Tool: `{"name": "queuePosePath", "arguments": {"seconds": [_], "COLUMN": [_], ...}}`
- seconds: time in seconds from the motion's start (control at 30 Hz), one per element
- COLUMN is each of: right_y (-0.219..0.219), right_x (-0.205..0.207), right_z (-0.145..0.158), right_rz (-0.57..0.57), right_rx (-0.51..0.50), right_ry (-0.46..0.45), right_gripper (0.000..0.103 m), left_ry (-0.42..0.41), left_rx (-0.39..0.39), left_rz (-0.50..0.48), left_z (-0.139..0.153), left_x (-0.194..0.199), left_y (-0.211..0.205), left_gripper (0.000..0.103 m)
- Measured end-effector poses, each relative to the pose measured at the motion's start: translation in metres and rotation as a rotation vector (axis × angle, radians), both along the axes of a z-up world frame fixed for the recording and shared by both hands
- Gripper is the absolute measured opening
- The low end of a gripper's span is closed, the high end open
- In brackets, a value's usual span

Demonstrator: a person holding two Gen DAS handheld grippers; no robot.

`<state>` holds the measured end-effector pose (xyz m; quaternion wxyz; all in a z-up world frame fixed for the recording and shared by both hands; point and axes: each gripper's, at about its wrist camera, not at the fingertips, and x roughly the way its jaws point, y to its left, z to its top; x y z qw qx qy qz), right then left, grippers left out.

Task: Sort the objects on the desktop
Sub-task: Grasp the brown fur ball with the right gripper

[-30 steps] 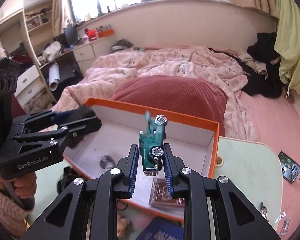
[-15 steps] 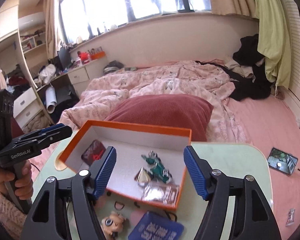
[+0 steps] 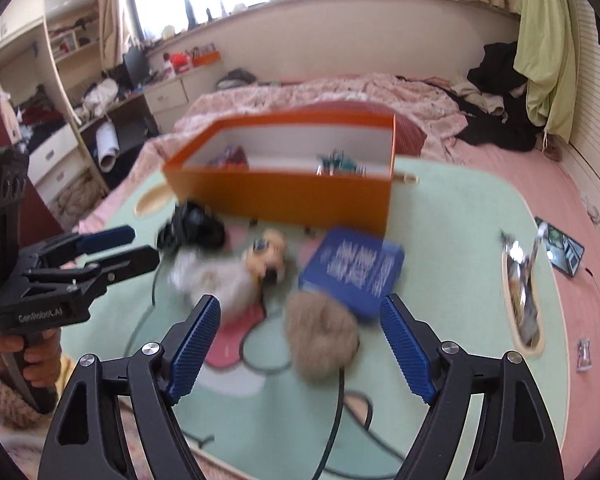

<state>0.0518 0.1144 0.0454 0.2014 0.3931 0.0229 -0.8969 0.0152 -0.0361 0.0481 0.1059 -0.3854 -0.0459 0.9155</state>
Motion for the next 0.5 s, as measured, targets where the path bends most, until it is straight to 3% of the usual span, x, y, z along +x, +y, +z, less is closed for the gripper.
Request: {"name": "queuePosePath", "arguments": {"seconds": [0.2,0.27,0.3,0.37,0.5], "right_y": [-0.007,-0.004,-0.003,-0.002,0.001], "right_x": [0.017,0.013,0.010,0.004,0.002], "right_z": [-0.031,-0.039,-0.042,-0.046,-0.047], "right_rz": [-0.001,-0.016,-0.026,-0.062,-0.068], "right_rx": [0.097,0.102,0.103,0.139,0.149], "right_ry": [-0.037,-0.065,-0.073,-0.087,-0.074], "right_gripper": [0.082,0.086,0.098,0.103,0.103], "left_ry": [-0.054,-0.037,-0.038,-0.038,-0.030], "left_rx": [-0.064,-0.130,-0.163,-0.173,-0.166], "left_rz": [0.023,0.020,0.020,-0.006,-0.037], "left_z": [-0.035,-0.039,-0.043,-0.048,-0.054], "left_x": [0.021,0.025,0.024,0.024,0.021], "left_y": [0.010,0.017,0.020,0.024,0.025], "left_gripper": [0.072,0.080,0.083,0.103,0.103]}}
